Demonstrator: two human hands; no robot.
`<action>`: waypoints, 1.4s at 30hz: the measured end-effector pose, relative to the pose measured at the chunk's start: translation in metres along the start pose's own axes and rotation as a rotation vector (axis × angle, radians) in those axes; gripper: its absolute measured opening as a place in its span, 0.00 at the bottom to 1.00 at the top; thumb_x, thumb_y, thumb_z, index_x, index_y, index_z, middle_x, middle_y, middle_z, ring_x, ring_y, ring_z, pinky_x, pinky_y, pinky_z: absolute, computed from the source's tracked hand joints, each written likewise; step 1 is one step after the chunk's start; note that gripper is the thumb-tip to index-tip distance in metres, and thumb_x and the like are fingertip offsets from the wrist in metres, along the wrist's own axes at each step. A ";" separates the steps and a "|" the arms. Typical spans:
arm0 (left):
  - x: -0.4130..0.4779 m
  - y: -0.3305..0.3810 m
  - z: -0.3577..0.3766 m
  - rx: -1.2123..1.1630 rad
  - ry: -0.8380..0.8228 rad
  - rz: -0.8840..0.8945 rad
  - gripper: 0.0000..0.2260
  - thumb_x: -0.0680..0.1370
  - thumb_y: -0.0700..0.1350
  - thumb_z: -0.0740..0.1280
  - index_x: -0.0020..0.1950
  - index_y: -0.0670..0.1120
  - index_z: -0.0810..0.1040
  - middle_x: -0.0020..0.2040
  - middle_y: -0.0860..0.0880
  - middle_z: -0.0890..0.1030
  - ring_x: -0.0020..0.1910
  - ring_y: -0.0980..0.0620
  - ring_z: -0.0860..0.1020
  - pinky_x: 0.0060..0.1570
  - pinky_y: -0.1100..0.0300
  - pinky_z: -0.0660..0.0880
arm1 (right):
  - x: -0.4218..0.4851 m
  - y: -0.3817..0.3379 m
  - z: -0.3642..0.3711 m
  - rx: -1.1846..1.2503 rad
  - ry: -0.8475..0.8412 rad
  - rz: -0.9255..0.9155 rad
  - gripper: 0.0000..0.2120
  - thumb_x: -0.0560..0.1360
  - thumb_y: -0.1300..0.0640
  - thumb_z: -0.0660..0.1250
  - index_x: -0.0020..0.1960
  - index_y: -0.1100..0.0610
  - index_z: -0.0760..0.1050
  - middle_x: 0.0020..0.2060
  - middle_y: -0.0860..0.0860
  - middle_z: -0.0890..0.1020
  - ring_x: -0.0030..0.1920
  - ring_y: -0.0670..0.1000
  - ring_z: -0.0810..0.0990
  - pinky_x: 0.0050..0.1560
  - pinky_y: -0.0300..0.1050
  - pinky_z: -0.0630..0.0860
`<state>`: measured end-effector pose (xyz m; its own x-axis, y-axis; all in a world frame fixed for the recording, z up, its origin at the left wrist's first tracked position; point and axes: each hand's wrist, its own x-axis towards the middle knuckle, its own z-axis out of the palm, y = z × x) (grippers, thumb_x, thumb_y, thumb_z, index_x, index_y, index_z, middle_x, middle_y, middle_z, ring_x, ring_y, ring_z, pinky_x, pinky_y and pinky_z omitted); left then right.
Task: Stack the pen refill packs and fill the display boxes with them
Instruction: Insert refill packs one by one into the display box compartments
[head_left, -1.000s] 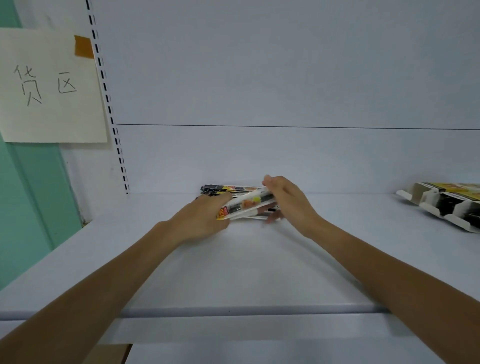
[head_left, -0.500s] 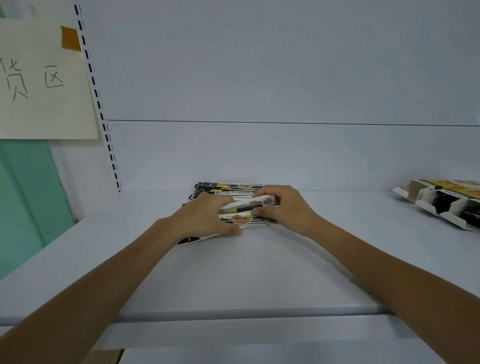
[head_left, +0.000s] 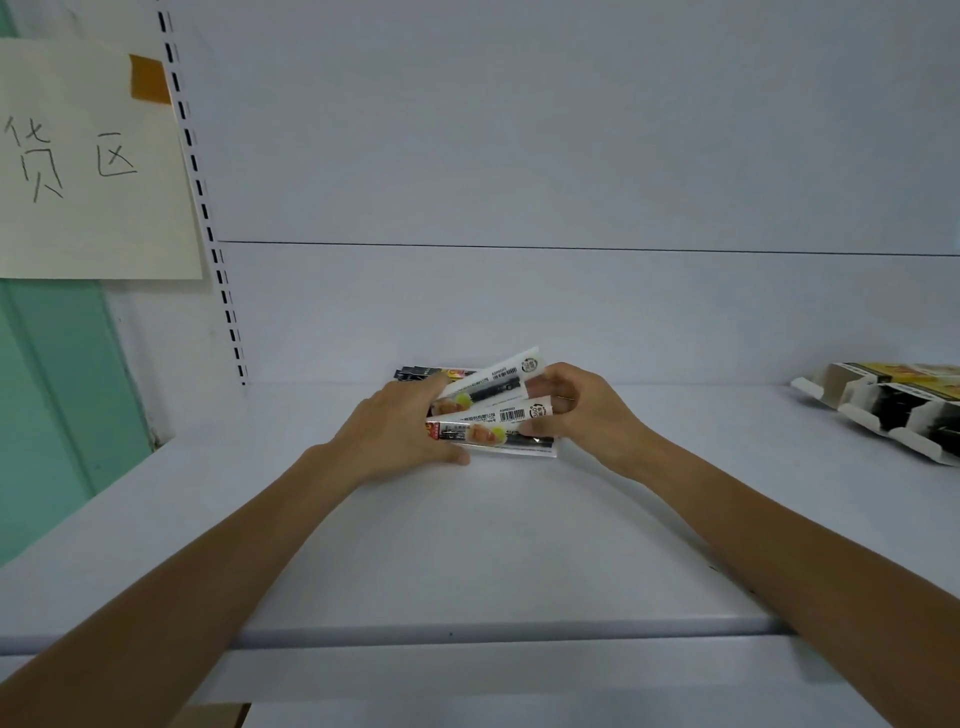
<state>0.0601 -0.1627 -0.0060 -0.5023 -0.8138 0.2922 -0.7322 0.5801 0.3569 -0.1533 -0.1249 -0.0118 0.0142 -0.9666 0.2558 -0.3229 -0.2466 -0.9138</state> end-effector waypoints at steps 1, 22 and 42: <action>0.001 0.001 0.000 -0.024 0.012 0.004 0.31 0.65 0.57 0.75 0.64 0.54 0.67 0.45 0.60 0.73 0.44 0.55 0.74 0.37 0.61 0.68 | 0.000 -0.001 0.000 0.012 0.010 -0.005 0.18 0.64 0.70 0.74 0.50 0.57 0.74 0.48 0.51 0.80 0.39 0.41 0.79 0.44 0.36 0.77; -0.001 0.020 0.003 0.361 0.080 0.170 0.13 0.78 0.52 0.61 0.55 0.46 0.65 0.55 0.50 0.75 0.48 0.48 0.73 0.40 0.59 0.63 | -0.003 -0.013 -0.005 0.165 -0.070 0.055 0.08 0.74 0.55 0.68 0.49 0.60 0.79 0.35 0.49 0.79 0.36 0.47 0.75 0.40 0.39 0.70; 0.085 0.202 0.092 0.321 0.167 0.332 0.16 0.76 0.54 0.62 0.62 0.51 0.69 0.52 0.52 0.76 0.49 0.50 0.74 0.43 0.58 0.63 | -0.050 0.032 -0.211 -1.185 0.027 -0.489 0.21 0.74 0.39 0.61 0.51 0.57 0.72 0.42 0.49 0.80 0.41 0.52 0.76 0.32 0.39 0.62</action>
<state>-0.1729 -0.1178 0.0095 -0.6715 -0.5548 0.4912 -0.6629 0.7461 -0.0635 -0.3636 -0.0699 0.0124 0.3552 -0.7882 0.5026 -0.9307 -0.3484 0.1114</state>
